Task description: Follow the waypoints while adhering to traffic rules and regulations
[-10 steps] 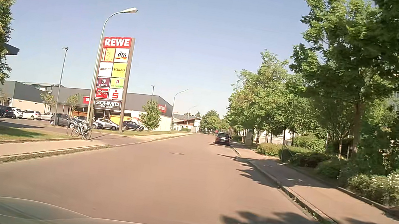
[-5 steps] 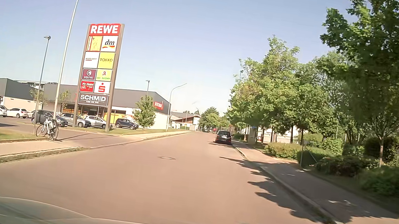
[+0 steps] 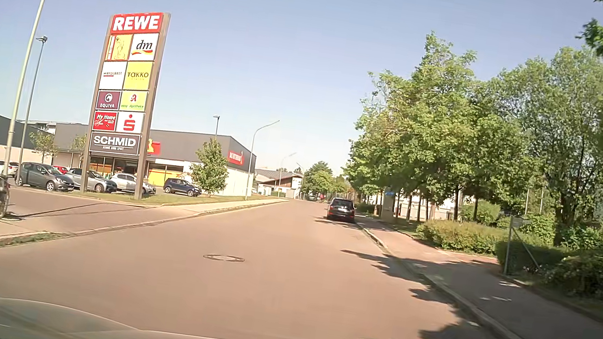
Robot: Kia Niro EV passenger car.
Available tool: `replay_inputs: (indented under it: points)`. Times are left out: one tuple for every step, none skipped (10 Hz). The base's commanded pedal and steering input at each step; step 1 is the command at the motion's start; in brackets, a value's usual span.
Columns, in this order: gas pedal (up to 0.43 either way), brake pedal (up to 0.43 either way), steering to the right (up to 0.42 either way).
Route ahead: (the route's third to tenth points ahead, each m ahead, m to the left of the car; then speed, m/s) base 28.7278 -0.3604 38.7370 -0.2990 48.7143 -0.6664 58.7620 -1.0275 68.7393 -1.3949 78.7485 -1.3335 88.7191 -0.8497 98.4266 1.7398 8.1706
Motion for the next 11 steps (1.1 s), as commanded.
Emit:
replay_inputs:
  points:
    - [0.0, 0.0, -0.007]
    - [0.0, 0.0, -0.007]
    - [0.0, 0.0, -0.007]
    - [0.008, 0.0, -0.007]
    - [0.028, 0.0, -0.007]
    - [0.047, 0.0, -0.007]
    - [0.047, 0.0, -0.007]
    - [0.059, 0.0, -0.008]
    - [0.059, 0.0, -0.012]
    - [0.059, 0.0, -0.019]
    - [0.059, 0.0, -0.024]
